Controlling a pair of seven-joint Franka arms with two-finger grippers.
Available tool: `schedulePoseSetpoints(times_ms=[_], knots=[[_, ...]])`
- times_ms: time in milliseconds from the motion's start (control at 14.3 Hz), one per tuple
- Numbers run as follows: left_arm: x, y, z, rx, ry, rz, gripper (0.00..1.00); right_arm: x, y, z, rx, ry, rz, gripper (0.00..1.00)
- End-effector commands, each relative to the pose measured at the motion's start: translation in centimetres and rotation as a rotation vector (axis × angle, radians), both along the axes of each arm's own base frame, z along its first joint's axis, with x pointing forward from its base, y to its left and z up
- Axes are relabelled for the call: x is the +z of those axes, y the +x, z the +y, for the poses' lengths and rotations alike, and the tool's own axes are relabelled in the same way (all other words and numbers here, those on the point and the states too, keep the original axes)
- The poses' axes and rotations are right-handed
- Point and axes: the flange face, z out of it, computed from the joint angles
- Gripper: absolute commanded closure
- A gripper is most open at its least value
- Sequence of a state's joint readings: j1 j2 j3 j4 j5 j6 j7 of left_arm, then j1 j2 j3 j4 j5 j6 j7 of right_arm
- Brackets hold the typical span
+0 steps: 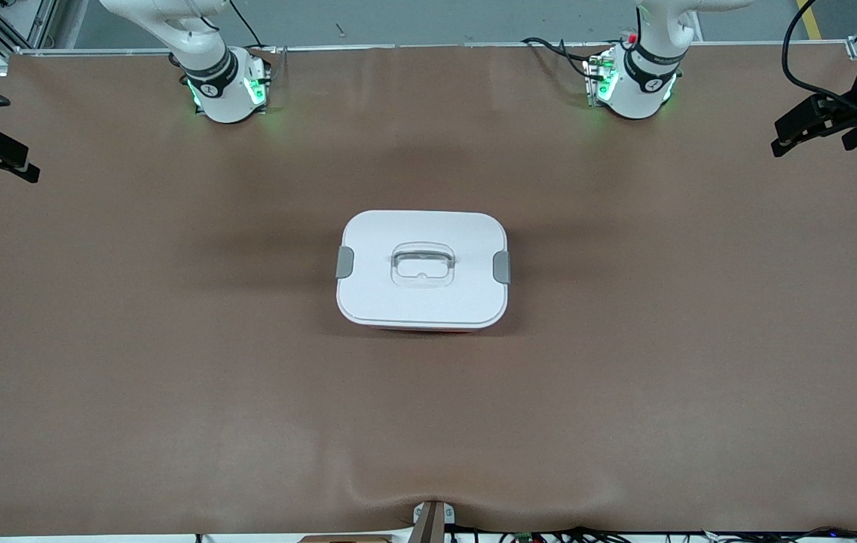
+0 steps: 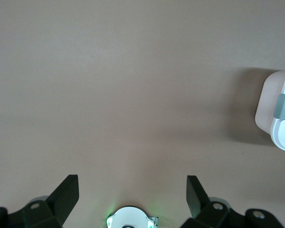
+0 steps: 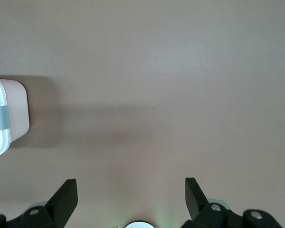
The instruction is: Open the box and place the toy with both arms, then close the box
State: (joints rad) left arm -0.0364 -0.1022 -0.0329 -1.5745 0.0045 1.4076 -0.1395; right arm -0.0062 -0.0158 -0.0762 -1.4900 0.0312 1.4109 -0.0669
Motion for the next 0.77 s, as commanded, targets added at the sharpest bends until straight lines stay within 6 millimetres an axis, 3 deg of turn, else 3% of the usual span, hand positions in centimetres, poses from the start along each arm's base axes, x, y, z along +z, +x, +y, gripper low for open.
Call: schedulePoseSetpoints(times_ms=[0,701], knots=[[0.01,-0.13,-0.22,-0.027,-0.015,0.001,0.00,0.45,0.03,0.03,-0.006,-0.018,0.003,0.00],[-0.39,0.22,-0.29,-0.028,-0.012,0.008,0.00,0.44,0.01,0.03,-0.004,-0.018,0.004,0.00]])
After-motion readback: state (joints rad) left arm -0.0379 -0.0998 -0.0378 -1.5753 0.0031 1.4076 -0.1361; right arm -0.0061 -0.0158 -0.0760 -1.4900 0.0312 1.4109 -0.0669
